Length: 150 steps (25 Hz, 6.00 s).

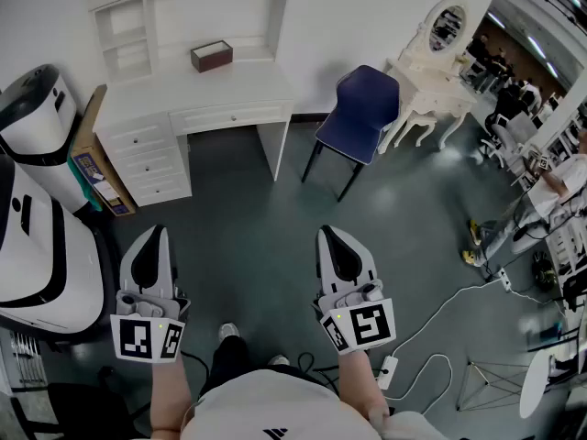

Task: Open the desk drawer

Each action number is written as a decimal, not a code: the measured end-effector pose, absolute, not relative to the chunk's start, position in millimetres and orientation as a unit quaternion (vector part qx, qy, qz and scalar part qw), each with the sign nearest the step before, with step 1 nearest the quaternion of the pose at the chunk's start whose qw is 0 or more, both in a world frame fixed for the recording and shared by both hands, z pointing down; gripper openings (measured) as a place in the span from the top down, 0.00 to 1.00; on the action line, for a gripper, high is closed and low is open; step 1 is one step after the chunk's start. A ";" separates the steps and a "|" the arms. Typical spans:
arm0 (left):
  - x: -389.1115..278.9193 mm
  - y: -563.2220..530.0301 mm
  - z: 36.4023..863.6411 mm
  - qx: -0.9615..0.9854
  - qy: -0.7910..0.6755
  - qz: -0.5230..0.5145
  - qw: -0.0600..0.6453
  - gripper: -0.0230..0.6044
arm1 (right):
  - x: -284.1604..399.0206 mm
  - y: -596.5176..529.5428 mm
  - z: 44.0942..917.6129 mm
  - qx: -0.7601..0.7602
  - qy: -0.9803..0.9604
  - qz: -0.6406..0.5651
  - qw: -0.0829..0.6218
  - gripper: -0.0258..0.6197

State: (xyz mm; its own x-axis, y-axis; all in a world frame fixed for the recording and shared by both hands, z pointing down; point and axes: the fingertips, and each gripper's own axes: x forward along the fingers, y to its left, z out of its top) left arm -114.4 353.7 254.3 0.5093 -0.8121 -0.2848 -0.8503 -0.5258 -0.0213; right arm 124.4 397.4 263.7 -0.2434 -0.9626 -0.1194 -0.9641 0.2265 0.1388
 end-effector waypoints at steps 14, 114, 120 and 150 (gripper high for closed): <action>-131.7 335.2 245.4 -0.864 0.478 0.131 0.086 0.96 | 110.2 384.7 249.8 -0.619 0.778 0.109 0.017 0.98; -157.9 -301.3 283.7 -0.878 0.459 0.127 0.053 0.96 | 79.8 -278.6 340.3 -0.605 0.796 -0.006 -0.014 0.98; -149.3 -309.5 302.3 -0.888 0.443 0.113 0.049 0.96 | 83.0 -287.4 402.9 -0.608 0.789 -0.075 -0.047 0.98; -152.3 -373.3 351.8 -0.908 0.406 0.094 0.030 0.96 | 106.3 -356.4 663.0 -0.613 0.706 -0.325 -0.144 0.85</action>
State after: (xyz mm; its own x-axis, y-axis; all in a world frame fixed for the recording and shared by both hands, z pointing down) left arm -152.3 -373.3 351.8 0.6519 -0.7325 -0.1960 -0.7439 -0.6679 0.0216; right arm 106.3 -356.4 663.0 -0.2070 -0.7718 0.6012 -0.9588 0.0377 -0.2817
